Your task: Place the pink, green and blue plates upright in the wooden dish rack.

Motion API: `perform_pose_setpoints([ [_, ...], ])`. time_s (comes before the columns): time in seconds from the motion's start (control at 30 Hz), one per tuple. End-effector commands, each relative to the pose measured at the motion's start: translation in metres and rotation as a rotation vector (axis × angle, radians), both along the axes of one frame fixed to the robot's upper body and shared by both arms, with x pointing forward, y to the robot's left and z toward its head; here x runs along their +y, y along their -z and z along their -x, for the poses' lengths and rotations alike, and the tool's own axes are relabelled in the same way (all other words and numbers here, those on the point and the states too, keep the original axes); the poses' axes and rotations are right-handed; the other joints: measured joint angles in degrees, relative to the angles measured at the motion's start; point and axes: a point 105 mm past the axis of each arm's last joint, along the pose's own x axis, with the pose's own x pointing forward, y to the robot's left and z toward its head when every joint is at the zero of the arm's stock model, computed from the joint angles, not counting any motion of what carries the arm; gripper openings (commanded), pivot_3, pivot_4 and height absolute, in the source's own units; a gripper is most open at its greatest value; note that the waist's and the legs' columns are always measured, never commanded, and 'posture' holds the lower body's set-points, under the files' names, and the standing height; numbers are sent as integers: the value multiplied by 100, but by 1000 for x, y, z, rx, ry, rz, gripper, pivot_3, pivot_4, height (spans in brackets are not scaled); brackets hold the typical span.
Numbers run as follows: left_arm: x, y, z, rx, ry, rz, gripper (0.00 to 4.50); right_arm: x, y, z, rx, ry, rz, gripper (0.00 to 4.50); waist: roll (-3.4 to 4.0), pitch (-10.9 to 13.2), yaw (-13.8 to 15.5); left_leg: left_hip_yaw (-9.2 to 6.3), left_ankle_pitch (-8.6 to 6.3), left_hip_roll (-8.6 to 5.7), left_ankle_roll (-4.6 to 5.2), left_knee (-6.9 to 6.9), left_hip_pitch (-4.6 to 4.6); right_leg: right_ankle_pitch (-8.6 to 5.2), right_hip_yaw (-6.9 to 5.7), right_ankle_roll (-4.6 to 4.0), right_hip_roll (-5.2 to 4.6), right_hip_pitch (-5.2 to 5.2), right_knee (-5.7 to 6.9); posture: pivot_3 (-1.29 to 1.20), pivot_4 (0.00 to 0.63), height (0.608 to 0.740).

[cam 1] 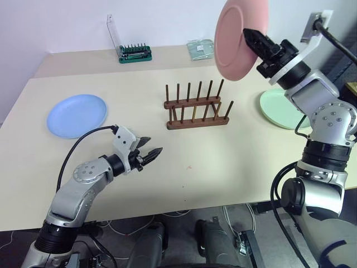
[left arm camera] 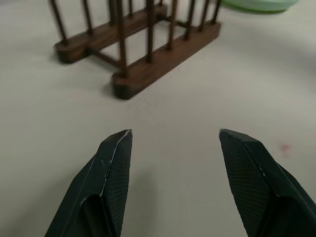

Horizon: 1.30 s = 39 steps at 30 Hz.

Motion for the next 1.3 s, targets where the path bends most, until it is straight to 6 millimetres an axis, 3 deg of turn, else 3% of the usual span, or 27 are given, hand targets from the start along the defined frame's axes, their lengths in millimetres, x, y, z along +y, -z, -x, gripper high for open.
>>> perform_pose_setpoints([
  [0.03,-8,-15,5,-47,43,39,2852,0,-12,5,-23,14,-4,0,0,0,-1,1,0,0,1,1,-1,1,0,2,0,0,0,0,150,740],
  [0.5,-14,-16,10,-36,66,55,2852,-17,38,-26,182,111,66,0,0,0,0,5,1,-2,3,7,-6,12,-5,21,3,-4,1,0,150,740],
  [0.63,-14,-16,11,-33,62,58,2904,-20,46,-28,200,118,73,1577,0,0,-2,5,1,-2,3,6,-6,12,-5,21,4,-4,1,0,150,740],
  [0.8,-14,-16,11,-29,57,64,2904,-23,32,-27,73,192,159,4098,0,0,-2,5,1,-2,3,6,-6,12,-6,21,6,-5,1,0,150,740],
  [0.9,-14,-16,10,-31,57,63,2904,-49,9,-25,-58,325,210,4098,3,2,14,6,1,-2,2,7,-6,12,-7,22,7,-5,1,0,150,740],
  [0.93,-16,-16,11,-32,68,59,2904,-66,3,-22,-81,354,196,4098,3,2,29,6,1,-4,3,8,-8,12,-10,22,9,-5,1,0,150,740],
  [1.03,-22,-15,14,-26,101,54,2904,-108,5,-16,-75,449,229,4098,3,2,54,4,-2,-6,7,14,-8,11,-15,22,9,6,-6,0,150,740],
  [1.13,-27,-15,14,-21,118,63,2904,-132,25,-15,-2,508,337,4098,2,1,59,6,-3,-6,10,15,-5,5,-14,11,6,10,-10,0,150,740],
  [1.2,-33,-14,14,-14,147,63,2904,-137,71,-14,71,520,686,4098,2,0,29,6,-3,-2,10,14,-4,1,-13,3,3,12,-10,0,150,740],
  [1.3,-38,-13,14,-11,171,60,2904,-139,109,-11,116,503,974,4098,11,1,-19,7,-3,-1,10,15,-1,-1,-16,4,3,16,-10,0,150,740],
])
